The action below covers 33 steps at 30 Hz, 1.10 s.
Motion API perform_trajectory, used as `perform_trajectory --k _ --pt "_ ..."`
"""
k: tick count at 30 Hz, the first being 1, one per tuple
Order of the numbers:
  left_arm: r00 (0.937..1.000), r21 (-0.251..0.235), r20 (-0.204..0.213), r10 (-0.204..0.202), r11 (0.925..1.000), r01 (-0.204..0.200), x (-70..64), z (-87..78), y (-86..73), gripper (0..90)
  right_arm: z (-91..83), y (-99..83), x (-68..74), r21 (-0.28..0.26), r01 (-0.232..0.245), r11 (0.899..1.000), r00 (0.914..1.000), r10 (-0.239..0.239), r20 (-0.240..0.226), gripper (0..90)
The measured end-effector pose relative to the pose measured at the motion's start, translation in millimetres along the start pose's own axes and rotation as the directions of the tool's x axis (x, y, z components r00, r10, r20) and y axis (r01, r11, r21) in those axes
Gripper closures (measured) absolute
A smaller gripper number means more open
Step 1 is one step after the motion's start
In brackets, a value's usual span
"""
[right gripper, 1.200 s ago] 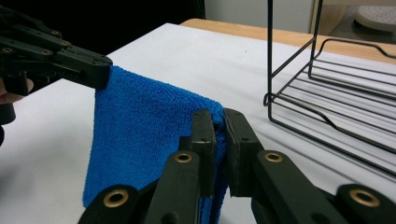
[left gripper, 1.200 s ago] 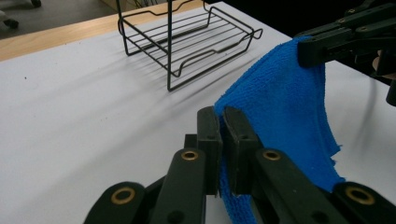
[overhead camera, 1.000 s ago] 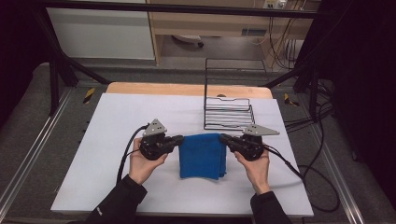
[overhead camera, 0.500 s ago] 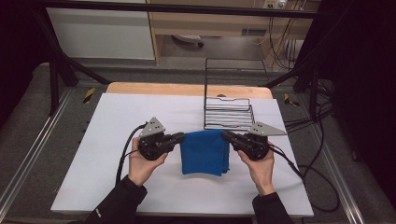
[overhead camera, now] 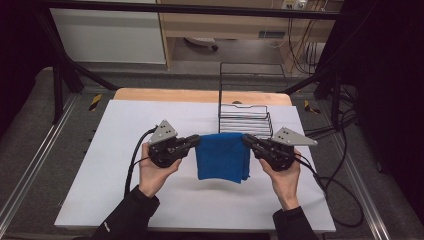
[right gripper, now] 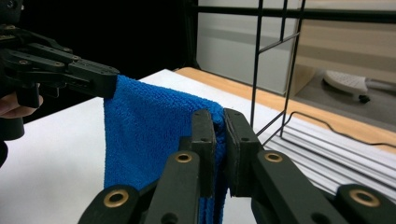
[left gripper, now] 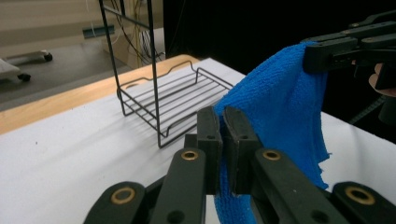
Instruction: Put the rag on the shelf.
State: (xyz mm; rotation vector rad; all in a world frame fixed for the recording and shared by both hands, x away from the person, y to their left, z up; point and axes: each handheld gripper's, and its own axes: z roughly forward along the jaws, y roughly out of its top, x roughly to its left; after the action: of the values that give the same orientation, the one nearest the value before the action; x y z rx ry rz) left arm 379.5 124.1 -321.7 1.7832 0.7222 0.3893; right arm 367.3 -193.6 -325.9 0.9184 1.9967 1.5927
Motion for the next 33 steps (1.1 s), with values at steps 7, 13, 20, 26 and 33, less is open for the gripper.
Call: perform_trajectory --k 7,13,20,26,33 --pt "1.0000 -0.052 -0.002 0.009 0.9986 -0.009 -3.3 1.4 15.1 85.5 -7.6 11.8 -1.6 -0.044 0.013 0.999 0.9995 -0.011 0.031 83.9" --pt "0.9998 -0.098 -0.005 0.018 0.9950 -0.019 -7.0 1.8 26.9 85.6 -14.0 23.2 -3.1 -0.086 0.018 0.996 0.9987 -0.014 0.049 84.0" --pt "0.9998 -0.136 -0.008 0.020 0.9906 -0.021 -8.7 4.7 41.8 85.6 -20.3 34.7 -4.5 -0.124 0.031 0.992 0.9967 -0.021 0.078 84.0" --pt "0.9998 -0.177 -0.009 0.018 0.9840 -0.019 -8.9 6.7 53.7 85.6 -25.4 47.8 -4.4 -0.166 0.053 0.985 0.9936 -0.035 0.107 84.0" --pt "0.9997 -0.221 -0.011 0.023 0.9750 -0.025 -9.4 6.9 64.7 85.8 -29.5 61.1 -4.0 -0.197 0.078 0.977 0.9898 -0.052 0.133 84.0"
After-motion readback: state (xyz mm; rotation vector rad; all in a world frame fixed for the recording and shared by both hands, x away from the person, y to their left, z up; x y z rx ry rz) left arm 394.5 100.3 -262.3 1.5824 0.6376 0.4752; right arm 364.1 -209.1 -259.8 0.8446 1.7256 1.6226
